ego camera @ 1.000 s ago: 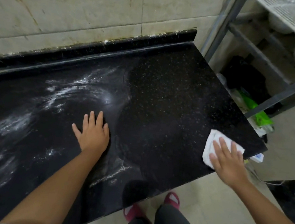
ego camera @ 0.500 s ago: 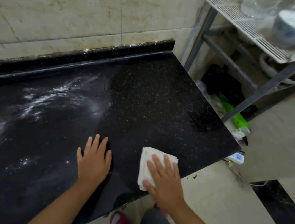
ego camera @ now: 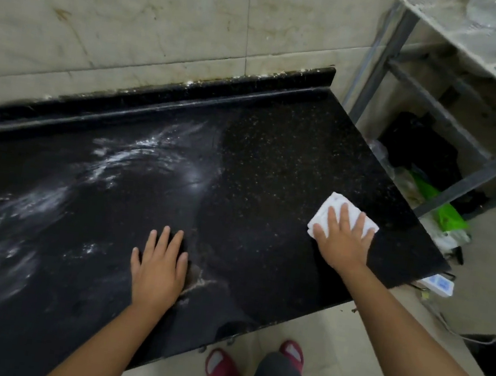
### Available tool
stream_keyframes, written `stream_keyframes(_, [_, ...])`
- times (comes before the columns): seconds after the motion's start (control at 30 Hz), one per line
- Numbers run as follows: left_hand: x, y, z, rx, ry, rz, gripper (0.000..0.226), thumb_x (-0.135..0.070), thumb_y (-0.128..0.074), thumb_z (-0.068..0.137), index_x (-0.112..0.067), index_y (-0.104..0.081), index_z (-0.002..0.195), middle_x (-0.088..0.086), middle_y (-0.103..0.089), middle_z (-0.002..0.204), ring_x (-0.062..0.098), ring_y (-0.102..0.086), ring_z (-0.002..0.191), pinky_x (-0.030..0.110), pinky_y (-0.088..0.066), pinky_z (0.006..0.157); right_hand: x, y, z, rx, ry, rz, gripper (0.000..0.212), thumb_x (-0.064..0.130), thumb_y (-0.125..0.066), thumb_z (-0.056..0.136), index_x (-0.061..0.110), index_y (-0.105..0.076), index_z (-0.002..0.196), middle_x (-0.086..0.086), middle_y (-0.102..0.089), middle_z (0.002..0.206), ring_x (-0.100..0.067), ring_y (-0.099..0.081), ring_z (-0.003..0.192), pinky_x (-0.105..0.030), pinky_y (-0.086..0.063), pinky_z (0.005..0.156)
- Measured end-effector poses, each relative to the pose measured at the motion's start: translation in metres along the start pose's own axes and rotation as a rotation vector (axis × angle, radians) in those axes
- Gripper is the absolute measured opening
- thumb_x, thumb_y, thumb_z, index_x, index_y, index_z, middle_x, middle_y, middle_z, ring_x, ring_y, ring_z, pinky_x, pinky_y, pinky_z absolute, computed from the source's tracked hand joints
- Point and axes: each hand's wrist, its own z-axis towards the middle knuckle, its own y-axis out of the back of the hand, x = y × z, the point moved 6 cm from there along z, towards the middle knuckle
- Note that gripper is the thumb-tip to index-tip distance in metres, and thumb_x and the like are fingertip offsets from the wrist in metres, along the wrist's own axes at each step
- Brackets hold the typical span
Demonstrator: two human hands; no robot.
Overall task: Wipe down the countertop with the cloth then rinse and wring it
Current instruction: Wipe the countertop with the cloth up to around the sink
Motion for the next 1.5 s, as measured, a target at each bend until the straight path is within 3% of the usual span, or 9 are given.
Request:
stream_keyframes(0.2, [0.063,0.012,-0.029,-0.088,0.152,-0.062,0.045,-0.026,-0.037,0.097,-0.019,-0.033,0.142,0.003,-0.022,0.154,0.021,-0.010,0.144,0.047,-0.009,0.114,0.114,-0.058,-0.088,-0.108,0.593,-0.111,0.068,0.051,0.004,0.094,0.019,-0.043,0.131,-0.007,-0.044,0.141,-0.041,-0.027,0.133,-0.051,-0.008,0.105])
stream_keyframes(0.37, [0.102,0.009,-0.055,-0.078,0.278,-0.031,0.045,-0.030,-0.031,0.098,-0.023,-0.029,0.143,0.000,-0.017,0.155,0.020,-0.006,0.145,0.046,-0.005,0.115,0.088,-0.078,-0.139,-0.157,0.860,-0.130,0.053,0.049,-0.004,0.096,0.033,-0.016,0.145,0.009,0.008,0.156,-0.021,0.011,0.143,-0.043,-0.002,0.112])
stream_keyframes(0.6, [0.118,0.005,-0.065,-0.084,0.336,-0.001,0.057,-0.044,-0.014,0.092,-0.025,-0.025,0.144,-0.001,-0.014,0.156,0.020,-0.004,0.145,0.045,-0.002,0.116,0.112,-0.048,-0.074,0.016,0.470,-0.195,0.094,0.059,0.026,0.062,0.030,0.000,0.147,0.003,0.008,0.157,-0.029,0.013,0.142,-0.053,0.003,0.112])
stream_keyframes(0.77, [0.120,0.003,-0.063,-0.104,0.334,-0.010,0.067,-0.044,-0.010,0.082,-0.024,-0.029,0.143,0.000,-0.018,0.155,0.020,-0.006,0.145,0.045,-0.001,0.116,0.209,-0.069,-0.128,-0.129,0.813,-0.266,0.055,0.046,-0.018,0.090,0.028,-0.065,0.114,-0.005,-0.062,0.124,-0.038,-0.036,0.121,-0.050,-0.003,0.109])
stream_keyframes(1.0, [0.122,0.001,-0.063,-0.131,0.323,-0.018,0.070,-0.047,-0.007,0.083,-0.021,-0.035,0.141,0.003,-0.024,0.153,0.023,-0.012,0.144,0.047,-0.006,0.115,0.128,-0.091,-0.156,-0.170,1.050,-0.265,0.051,0.048,-0.005,0.096,0.038,-0.016,0.144,0.007,0.003,0.156,-0.024,0.010,0.143,-0.046,-0.002,0.111])
stream_keyframes(1.23, [0.122,0.000,-0.060,-0.146,0.306,-0.028,0.084,-0.051,0.004,0.074,-0.019,-0.037,0.140,0.004,-0.026,0.152,0.023,-0.013,0.144,0.048,-0.006,0.115,0.096,-0.029,-0.055,-0.106,0.392,-0.247,0.063,0.048,-0.002,0.095,0.021,-0.034,0.141,-0.010,-0.027,0.151,-0.044,-0.025,0.135,-0.066,-0.023,0.102])
stream_keyframes(1.3, [0.123,-0.001,-0.060,-0.146,0.308,-0.025,0.084,-0.051,0.004,0.074,-0.020,-0.037,0.140,0.004,-0.025,0.153,0.023,-0.012,0.144,0.048,-0.005,0.115,0.148,-0.038,-0.067,-0.121,0.494,-0.251,0.063,0.046,-0.013,0.094,0.014,-0.058,0.123,-0.018,-0.054,0.131,-0.052,-0.047,0.116,-0.073,-0.033,0.085])
stream_keyframes(1.37, [0.123,0.000,-0.061,-0.150,0.306,-0.024,0.084,-0.051,0.004,0.074,-0.021,-0.037,0.140,0.003,-0.025,0.153,0.022,-0.012,0.144,0.047,-0.005,0.115,0.197,-0.055,-0.097,-0.145,0.669,-0.256,0.056,0.043,-0.026,0.082,0.019,-0.068,0.111,-0.012,-0.063,0.120,-0.049,-0.049,0.113,-0.068,-0.033,0.091])
stream_keyframes(1.5, [0.125,0.003,-0.062,-0.162,0.329,-0.099,0.068,-0.043,-0.006,0.083,-0.020,-0.035,0.141,0.001,-0.025,0.153,0.018,-0.012,0.144,0.042,-0.002,0.116,0.235,-0.087,-0.184,-0.105,1.057,-0.228,0.050,0.045,-0.030,0.080,0.032,-0.061,0.117,0.000,-0.059,0.128,-0.034,-0.033,0.123,-0.049,-0.005,0.106])
